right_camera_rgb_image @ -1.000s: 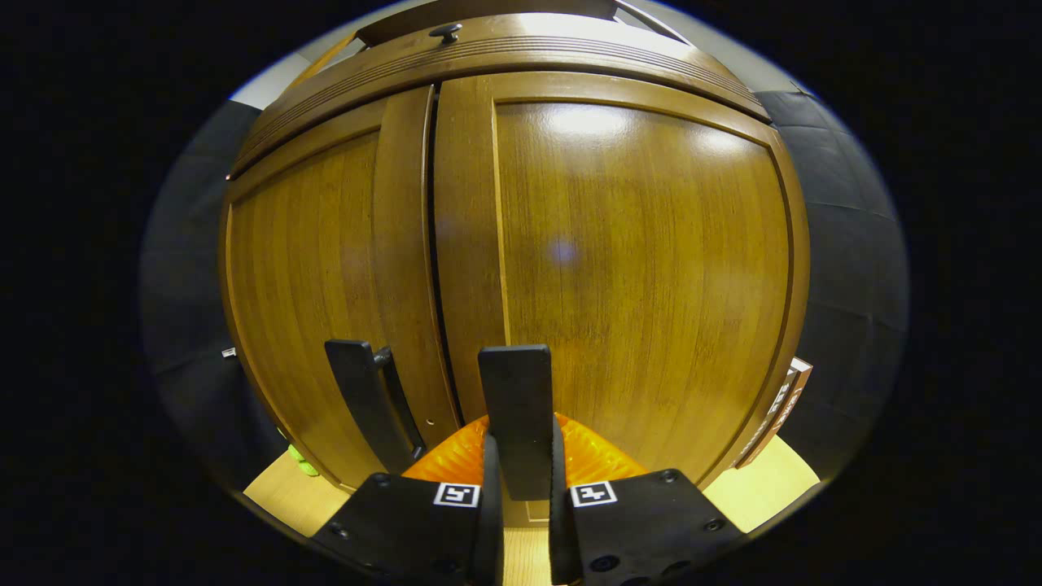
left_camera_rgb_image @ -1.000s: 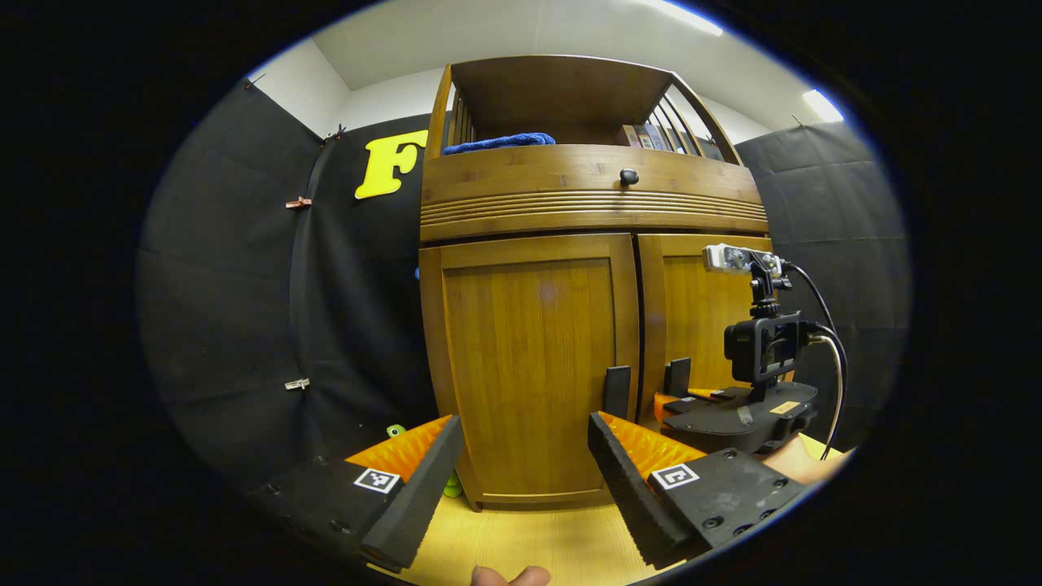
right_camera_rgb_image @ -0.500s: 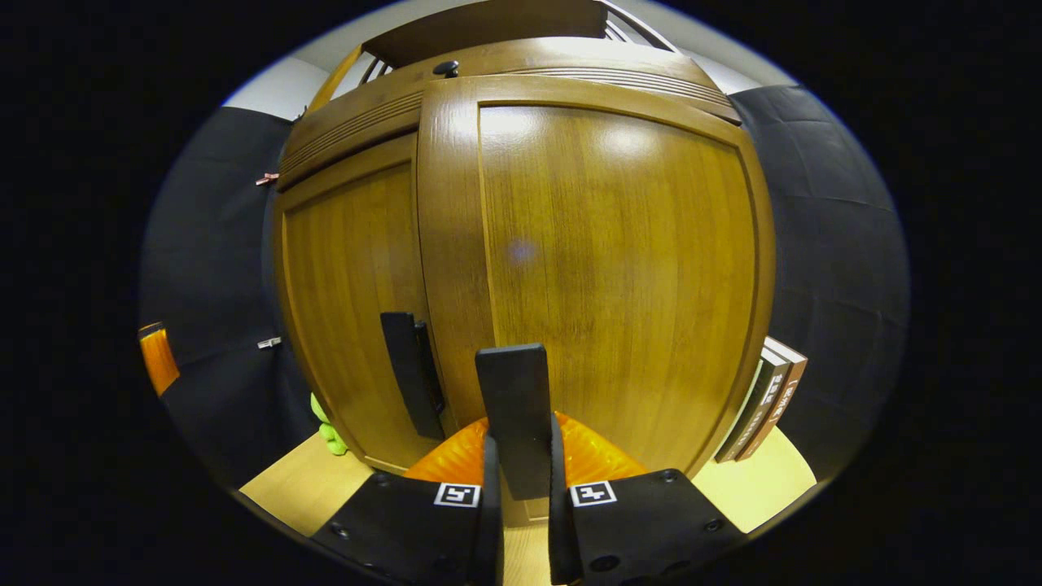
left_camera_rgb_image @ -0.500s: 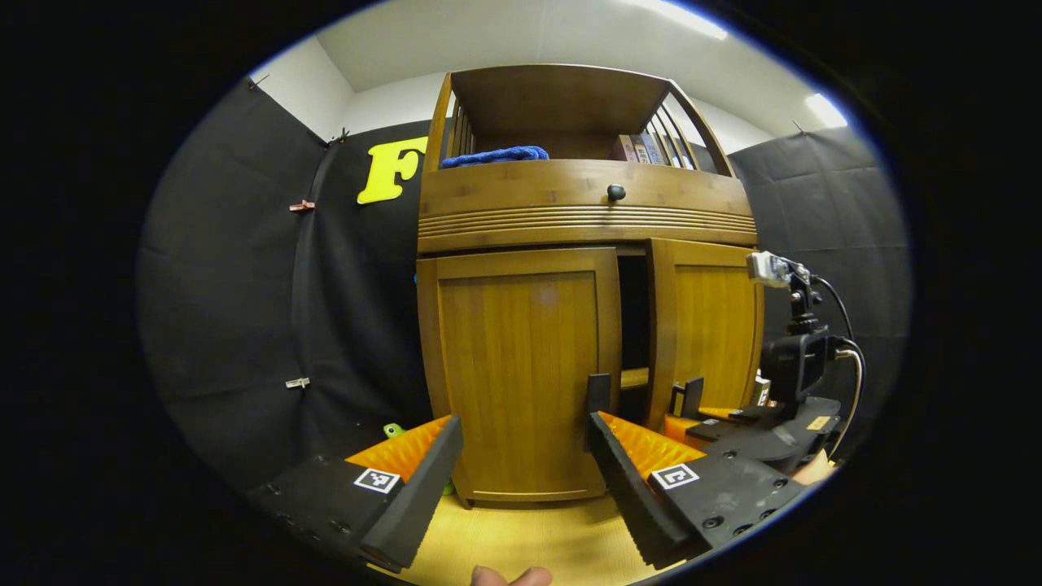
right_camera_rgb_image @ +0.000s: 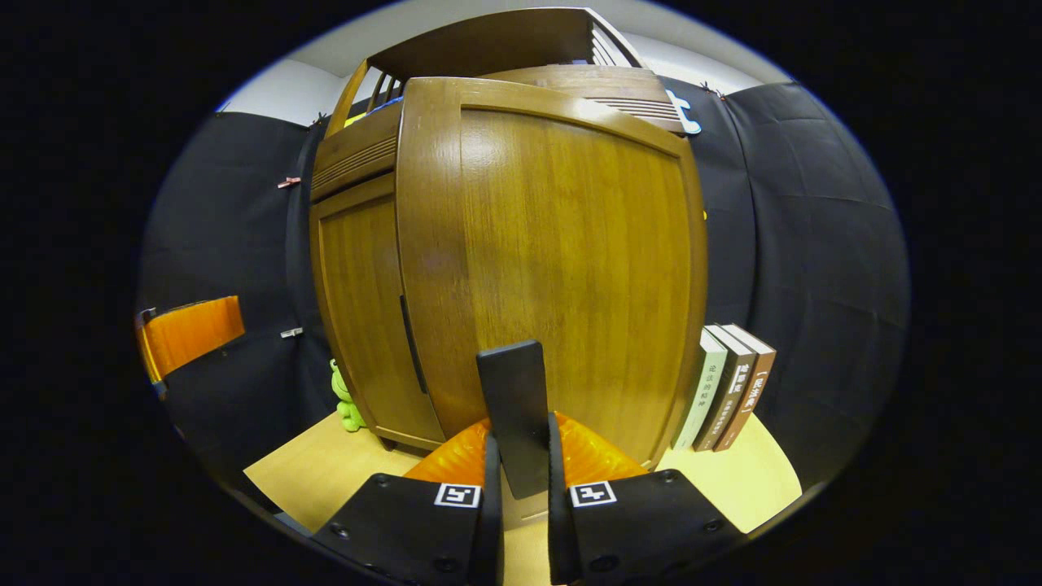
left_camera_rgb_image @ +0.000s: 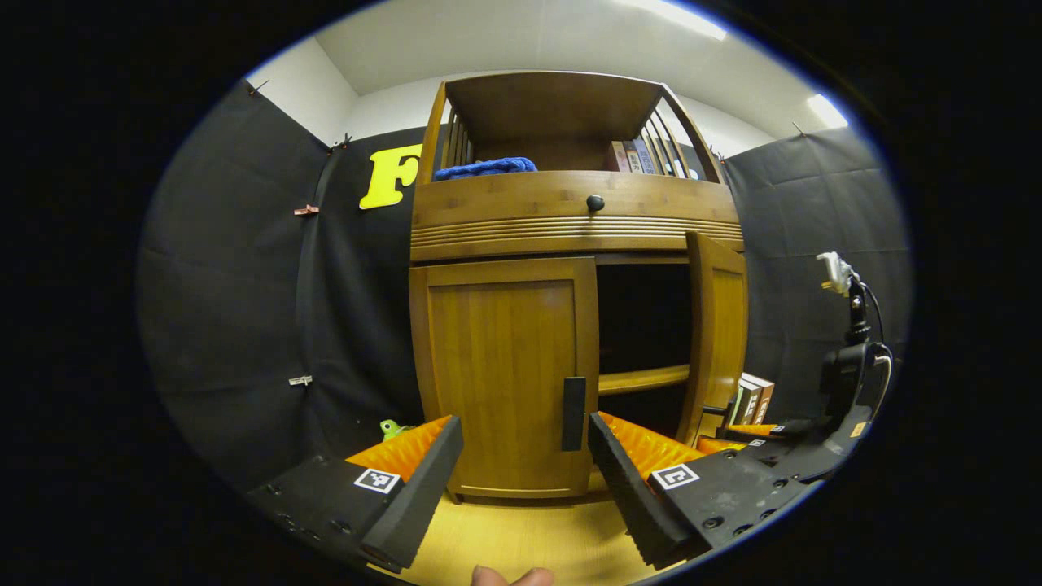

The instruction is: Open the right door of the double-door shoe cabinet with the right hand, and open the left door with the left hand.

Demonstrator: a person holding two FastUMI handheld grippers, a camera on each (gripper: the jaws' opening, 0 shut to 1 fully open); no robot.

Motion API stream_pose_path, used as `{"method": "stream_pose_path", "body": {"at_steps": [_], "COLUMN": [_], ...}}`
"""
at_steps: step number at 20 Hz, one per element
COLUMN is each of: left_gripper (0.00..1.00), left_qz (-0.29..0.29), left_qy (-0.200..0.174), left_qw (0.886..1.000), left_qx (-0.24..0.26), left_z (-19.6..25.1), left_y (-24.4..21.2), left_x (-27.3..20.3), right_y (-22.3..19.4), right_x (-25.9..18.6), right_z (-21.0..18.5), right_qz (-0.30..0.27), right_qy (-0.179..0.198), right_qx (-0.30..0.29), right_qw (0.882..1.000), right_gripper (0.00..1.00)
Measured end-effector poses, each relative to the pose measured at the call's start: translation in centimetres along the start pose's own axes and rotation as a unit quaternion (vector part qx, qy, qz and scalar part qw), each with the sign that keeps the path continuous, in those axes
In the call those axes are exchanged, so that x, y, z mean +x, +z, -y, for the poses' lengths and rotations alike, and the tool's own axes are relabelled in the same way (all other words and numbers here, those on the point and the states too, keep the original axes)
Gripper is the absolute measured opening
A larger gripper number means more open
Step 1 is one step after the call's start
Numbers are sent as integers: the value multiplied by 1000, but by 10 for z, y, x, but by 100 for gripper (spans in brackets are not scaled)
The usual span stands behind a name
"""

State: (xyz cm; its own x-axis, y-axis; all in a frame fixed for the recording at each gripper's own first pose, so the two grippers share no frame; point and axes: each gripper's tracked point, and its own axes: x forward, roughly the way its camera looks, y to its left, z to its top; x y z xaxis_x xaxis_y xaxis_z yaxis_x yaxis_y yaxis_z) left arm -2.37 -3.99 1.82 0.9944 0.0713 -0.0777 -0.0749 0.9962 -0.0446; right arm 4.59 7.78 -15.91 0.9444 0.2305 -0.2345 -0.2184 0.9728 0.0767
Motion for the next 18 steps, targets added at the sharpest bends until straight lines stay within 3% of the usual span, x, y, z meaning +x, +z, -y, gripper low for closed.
{"method": "stream_pose_path", "body": {"at_steps": [6,16,18], "left_gripper": [96,96,92], "left_qz": [4,20,20], "left_qy": [-15,-12,-14], "left_qw": [1000,1000,1000], "left_qx": [7,6,5], "left_z": [29,61,70], "left_y": [2,15,15], "left_x": [9,26,27], "right_y": [-3,3,5], "right_x": [-37,-83,-88], "right_z": [35,121,140], "right_qz": [-7,-11,-9], "right_qy": [-2,-44,-54], "right_qx": [-2,25,29], "right_qw": [1000,999,998], "right_gripper": [25,24,24]}}
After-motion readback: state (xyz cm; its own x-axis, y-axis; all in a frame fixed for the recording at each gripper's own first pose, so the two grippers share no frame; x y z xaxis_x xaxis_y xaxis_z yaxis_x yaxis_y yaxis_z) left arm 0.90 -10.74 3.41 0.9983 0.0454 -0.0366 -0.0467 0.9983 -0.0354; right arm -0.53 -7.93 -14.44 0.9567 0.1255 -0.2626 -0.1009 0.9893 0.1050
